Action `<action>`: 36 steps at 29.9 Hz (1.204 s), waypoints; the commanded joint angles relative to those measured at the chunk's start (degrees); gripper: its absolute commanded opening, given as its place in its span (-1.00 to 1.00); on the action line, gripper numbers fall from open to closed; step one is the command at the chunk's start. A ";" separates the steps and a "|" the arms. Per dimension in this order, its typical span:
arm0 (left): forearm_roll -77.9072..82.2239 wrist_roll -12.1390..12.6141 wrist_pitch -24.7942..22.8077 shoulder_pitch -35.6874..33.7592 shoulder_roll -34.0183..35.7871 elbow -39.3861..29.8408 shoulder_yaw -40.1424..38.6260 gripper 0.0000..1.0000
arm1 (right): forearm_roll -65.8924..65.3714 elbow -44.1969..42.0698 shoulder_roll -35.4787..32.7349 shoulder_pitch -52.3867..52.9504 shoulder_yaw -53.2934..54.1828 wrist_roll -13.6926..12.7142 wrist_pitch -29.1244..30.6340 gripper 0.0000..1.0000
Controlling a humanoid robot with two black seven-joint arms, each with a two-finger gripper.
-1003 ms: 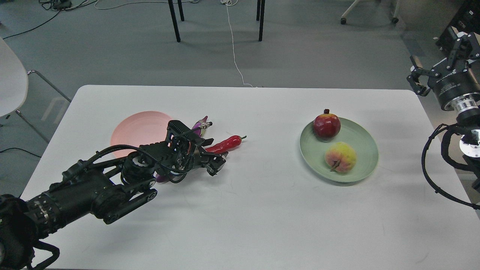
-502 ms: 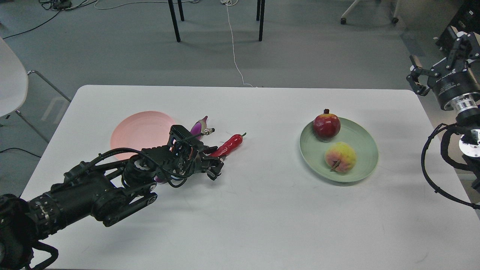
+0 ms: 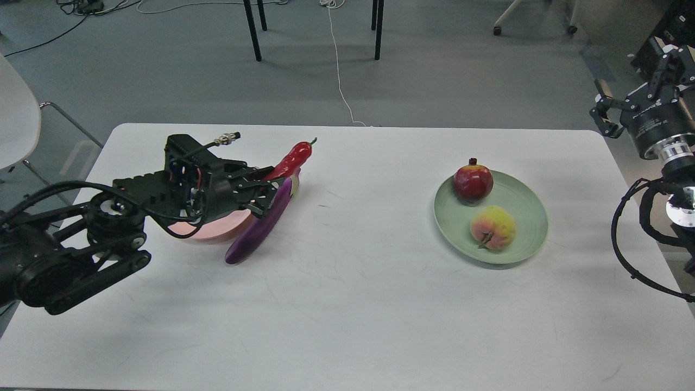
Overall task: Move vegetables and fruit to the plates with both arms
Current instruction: 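Lift the red chili pepper and lay it on the pink plate, then move the left hand to the purple eggplant and grasp it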
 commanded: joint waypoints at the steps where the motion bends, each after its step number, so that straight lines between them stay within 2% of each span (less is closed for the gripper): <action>1: -1.19 -1.17 0.34 0.61 3.13 5.09 0.62 -0.63 | -0.01 0.06 0.26 0.01 -0.17 0.00 0.00 0.97; 2: -1.19 -1.88 0.78 0.61 2.69 6.93 0.71 -0.62 | -0.01 0.06 0.35 0.01 -0.17 0.00 0.00 0.97; 6: -1.28 -2.15 3.50 1.57 0.94 12.82 0.89 -0.60 | -0.10 0.15 0.26 0.10 -0.26 0.00 0.00 0.97; 11: -1.19 -2.32 3.77 2.10 -4.95 21.35 0.98 -0.56 | -0.01 0.15 0.00 0.36 -0.26 0.00 0.00 0.97; 13: -1.28 -2.67 3.77 2.45 -6.09 23.38 0.98 -0.54 | -0.10 0.15 -0.09 0.45 -0.26 0.00 0.00 0.97; 16: -1.28 -2.94 4.56 3.51 -7.33 23.74 0.98 -0.39 | -0.10 0.24 -0.88 0.36 -0.35 0.00 0.00 0.97; 17: -1.28 -2.94 4.82 3.51 -7.50 24.26 0.98 -0.31 | -0.10 0.24 -0.97 0.36 -0.35 0.00 0.00 0.97; 20: -1.28 -2.76 5.00 3.60 -8.03 26.11 0.98 0.39 | -0.10 1.20 -1.06 0.19 -0.43 0.00 0.00 0.97; 21: -1.36 -2.76 5.00 3.68 -8.29 26.46 0.98 0.46 | -0.10 1.55 -1.06 0.19 -0.44 0.00 0.00 0.97; 30: -4.61 -2.85 5.09 3.33 -7.07 24.02 0.71 0.72 | -0.10 1.91 -1.23 -0.08 -0.44 0.00 0.00 0.97; 36: -4.53 -2.33 3.87 3.33 -3.72 5.57 0.98 0.72 | -0.10 1.99 -1.94 -0.16 -0.35 0.00 0.00 0.97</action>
